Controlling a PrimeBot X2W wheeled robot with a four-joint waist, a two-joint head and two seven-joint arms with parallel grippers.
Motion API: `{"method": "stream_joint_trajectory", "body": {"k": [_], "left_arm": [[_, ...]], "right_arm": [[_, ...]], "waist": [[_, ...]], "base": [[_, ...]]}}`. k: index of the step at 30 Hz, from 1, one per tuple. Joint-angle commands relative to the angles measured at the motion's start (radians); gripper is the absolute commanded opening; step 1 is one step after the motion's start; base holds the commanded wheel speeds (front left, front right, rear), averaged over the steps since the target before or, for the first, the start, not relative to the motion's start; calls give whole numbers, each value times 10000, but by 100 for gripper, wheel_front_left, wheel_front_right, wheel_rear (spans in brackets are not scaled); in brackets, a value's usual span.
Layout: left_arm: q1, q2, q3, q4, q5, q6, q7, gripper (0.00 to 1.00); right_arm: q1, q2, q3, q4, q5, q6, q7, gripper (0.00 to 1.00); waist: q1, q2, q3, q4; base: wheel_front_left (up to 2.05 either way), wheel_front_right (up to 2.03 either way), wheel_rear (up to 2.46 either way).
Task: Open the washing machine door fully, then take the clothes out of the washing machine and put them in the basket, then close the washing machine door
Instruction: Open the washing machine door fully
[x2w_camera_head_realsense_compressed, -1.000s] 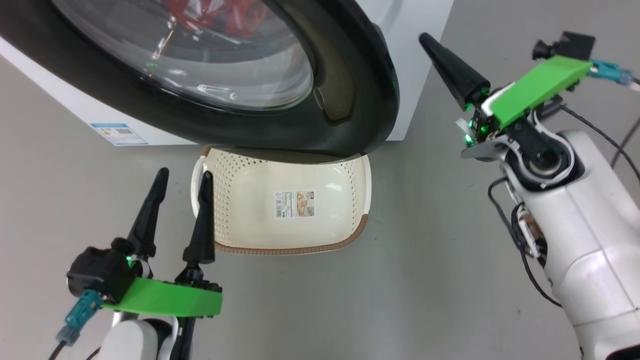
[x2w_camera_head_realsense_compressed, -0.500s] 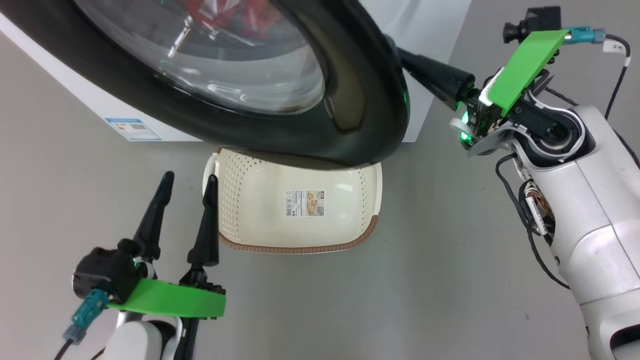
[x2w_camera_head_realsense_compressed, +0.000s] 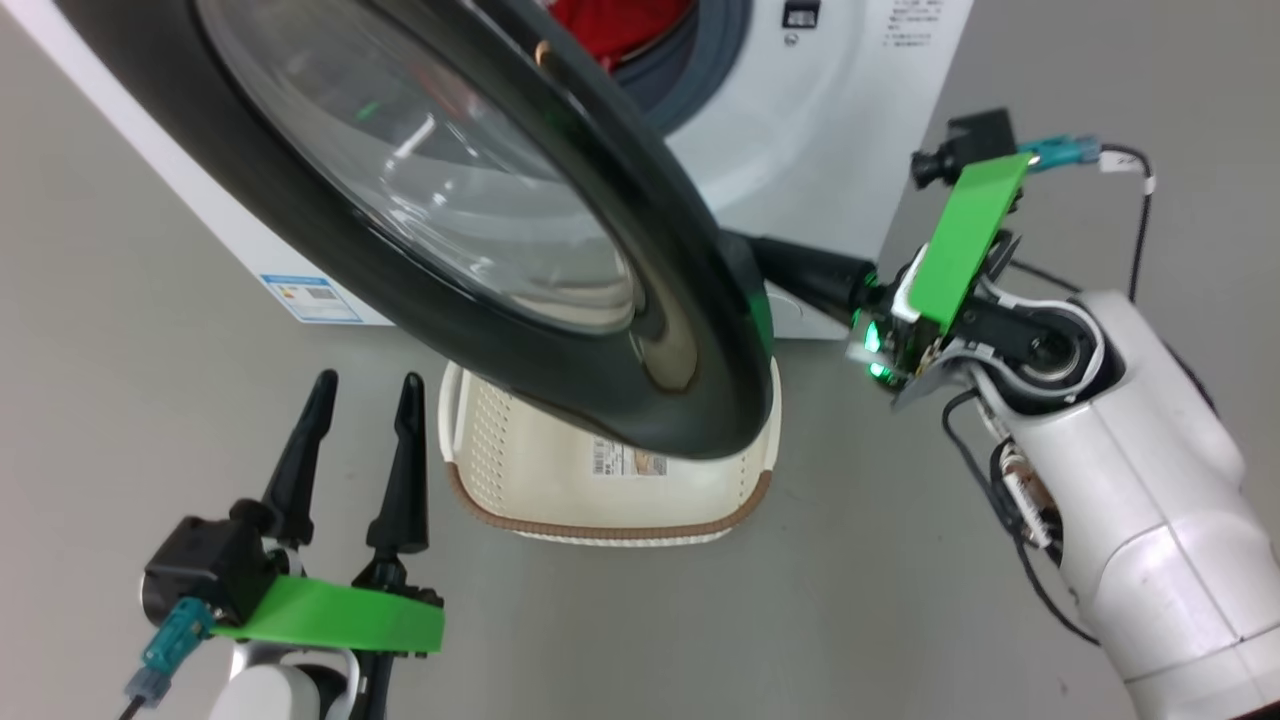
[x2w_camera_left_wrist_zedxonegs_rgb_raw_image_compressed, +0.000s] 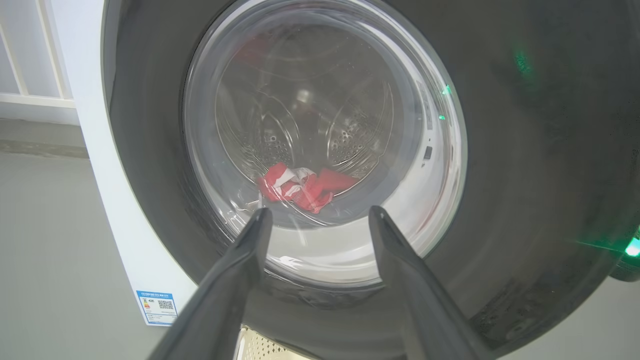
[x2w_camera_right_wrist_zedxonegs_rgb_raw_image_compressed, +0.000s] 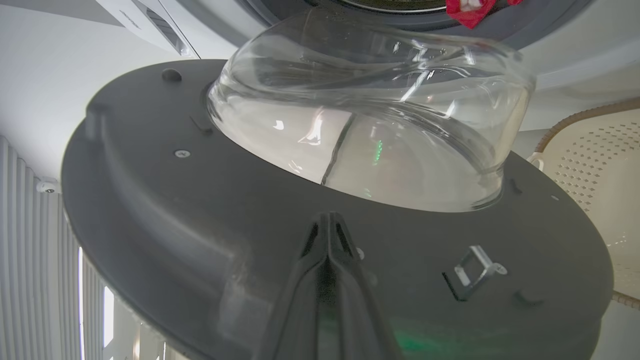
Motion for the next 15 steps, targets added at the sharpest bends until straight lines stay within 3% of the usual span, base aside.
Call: {"method": "stream_joint_trajectory", "body": {"k": [1,15], "left_arm": [[120,177,358,-216,-56,102,-90,100],[789,177,509,-90,-54,147,-90,100]], "right_arm": [[159,320,171,-377,-51,77,120,0],[1410,416,946,-991,122,77,536,0]], "waist": [[-1,0,-268,227],[-1,0,-1458,1193]], "base": [[0,0,0],[0,0,0]]}}
